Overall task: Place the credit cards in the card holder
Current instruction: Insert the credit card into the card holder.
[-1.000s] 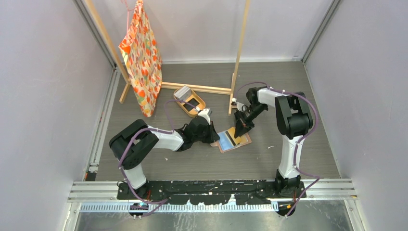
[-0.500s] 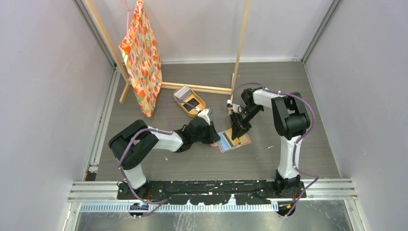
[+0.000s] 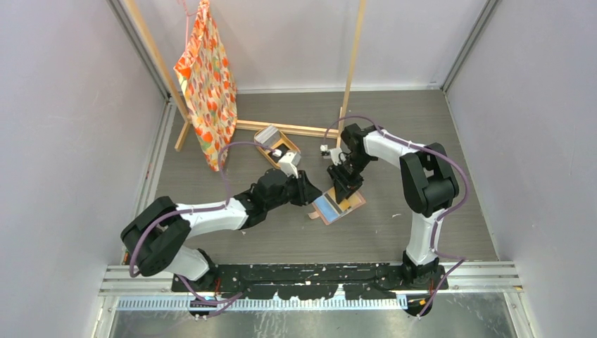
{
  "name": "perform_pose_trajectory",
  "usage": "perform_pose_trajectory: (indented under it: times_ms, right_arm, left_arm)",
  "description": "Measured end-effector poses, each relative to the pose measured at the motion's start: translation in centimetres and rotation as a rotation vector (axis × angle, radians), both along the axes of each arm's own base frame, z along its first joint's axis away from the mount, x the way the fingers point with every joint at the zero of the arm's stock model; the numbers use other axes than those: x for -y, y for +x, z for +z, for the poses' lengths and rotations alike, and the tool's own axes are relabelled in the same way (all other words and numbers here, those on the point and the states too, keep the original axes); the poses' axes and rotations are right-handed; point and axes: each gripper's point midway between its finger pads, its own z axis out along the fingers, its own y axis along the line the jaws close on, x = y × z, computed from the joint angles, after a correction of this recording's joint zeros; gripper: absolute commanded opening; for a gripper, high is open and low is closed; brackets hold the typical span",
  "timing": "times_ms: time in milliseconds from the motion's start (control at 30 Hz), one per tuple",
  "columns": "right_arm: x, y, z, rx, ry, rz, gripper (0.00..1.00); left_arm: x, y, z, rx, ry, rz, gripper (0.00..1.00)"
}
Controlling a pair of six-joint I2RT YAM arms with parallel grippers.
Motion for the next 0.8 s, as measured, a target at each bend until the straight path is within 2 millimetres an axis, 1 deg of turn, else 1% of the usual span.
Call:
perform_pose_trajectory:
  times_ms: [100, 333, 567, 800]
  right_arm:
    - [0.0, 0.1, 0.1, 0.037, -0.026, 0.022, 0.41]
    - [0.3, -0.1, -0.5, 0.069, -0.081, 0.061, 0.42]
    - [0.0, -0.5, -0.8, 0.085, -0.109, 0.094, 0.43]
    - [-1.3, -1.9, -0.9, 0.084, -0.108, 0.157, 0.43]
  left_arm:
    - [-0.5, -0.5, 0.4, 0.014, -0.009, -0.006, 0.27]
    - [-1.9, -2.0, -2.1, -0.013, 0.033, -0.029, 0.27]
    - [-1.9, -2.1, -1.6, 0.003, 0.013, -0.033, 0.28]
    - [-2.0, -2.2, -1.8, 0.006, 0.008, -0.033, 0.28]
